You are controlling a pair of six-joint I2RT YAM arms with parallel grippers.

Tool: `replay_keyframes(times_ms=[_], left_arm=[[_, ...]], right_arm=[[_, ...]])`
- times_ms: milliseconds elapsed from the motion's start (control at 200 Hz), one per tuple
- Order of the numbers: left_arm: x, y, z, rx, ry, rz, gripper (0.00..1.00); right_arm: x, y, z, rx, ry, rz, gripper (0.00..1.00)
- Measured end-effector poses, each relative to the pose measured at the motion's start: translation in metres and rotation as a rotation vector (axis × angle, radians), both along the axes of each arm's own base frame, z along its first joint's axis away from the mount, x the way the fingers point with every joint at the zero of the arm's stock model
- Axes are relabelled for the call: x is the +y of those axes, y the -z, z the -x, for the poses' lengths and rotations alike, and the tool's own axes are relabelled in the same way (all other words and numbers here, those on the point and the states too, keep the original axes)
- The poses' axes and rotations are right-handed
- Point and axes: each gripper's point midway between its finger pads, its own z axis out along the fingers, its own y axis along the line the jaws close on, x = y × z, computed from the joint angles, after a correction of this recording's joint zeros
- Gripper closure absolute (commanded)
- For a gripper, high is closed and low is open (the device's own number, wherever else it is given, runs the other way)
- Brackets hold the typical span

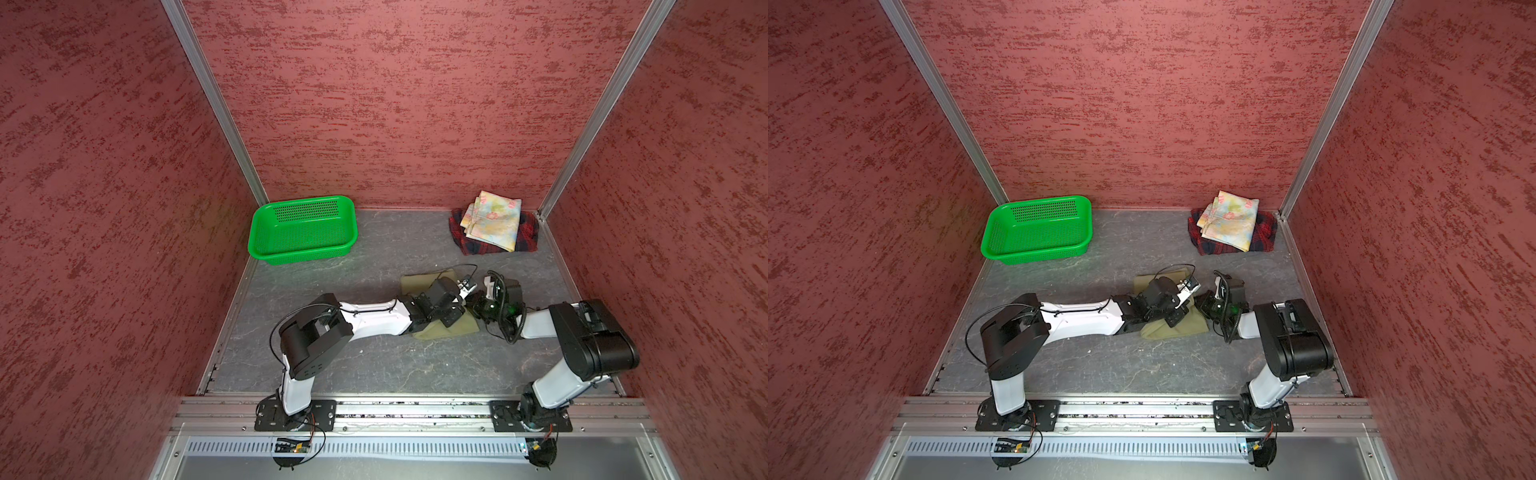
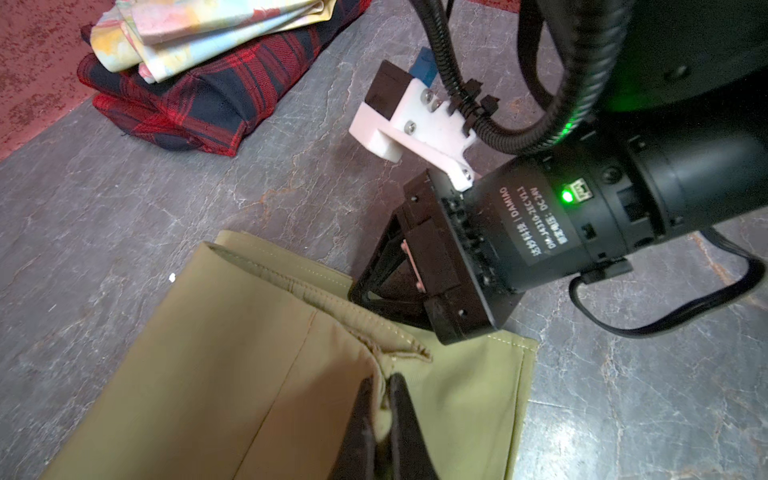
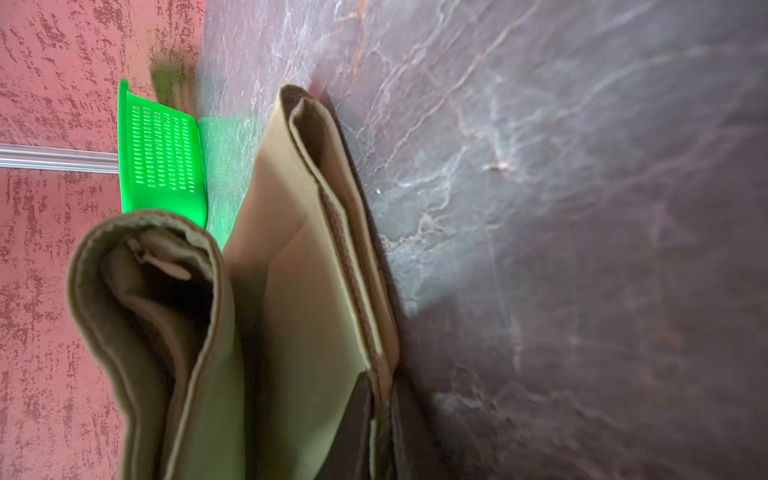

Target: Fold and stack the skirts

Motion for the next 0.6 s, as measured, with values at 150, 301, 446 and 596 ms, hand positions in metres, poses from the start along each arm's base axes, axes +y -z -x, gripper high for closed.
replay_keyframes(times_ms=[150, 301, 446, 596], left_arm=[[-0.008, -0.003, 0.006, -0.002, 0.017, 0.01, 1.0], [-0.016, -0.002, 0.009, 0.006, 0.026, 0.026, 1.0], [-0.018, 0.006, 0.008, 0.022, 0.017, 0.023, 1.0], [-0.021, 0.009, 0.005, 0.036, 0.0, 0.045, 1.0]], right_arm=[[0.0, 0.0, 0.0, 0.0, 0.007, -0.007, 0.87], [0.0, 0.0, 0.001, 0.002, 0.013, -0.013, 0.87], [0.0, 0.0, 0.001, 0.005, 0.017, -0.017, 0.87], [0.0, 0.0, 0.001, 0.005, 0.024, -0.024, 0.86]])
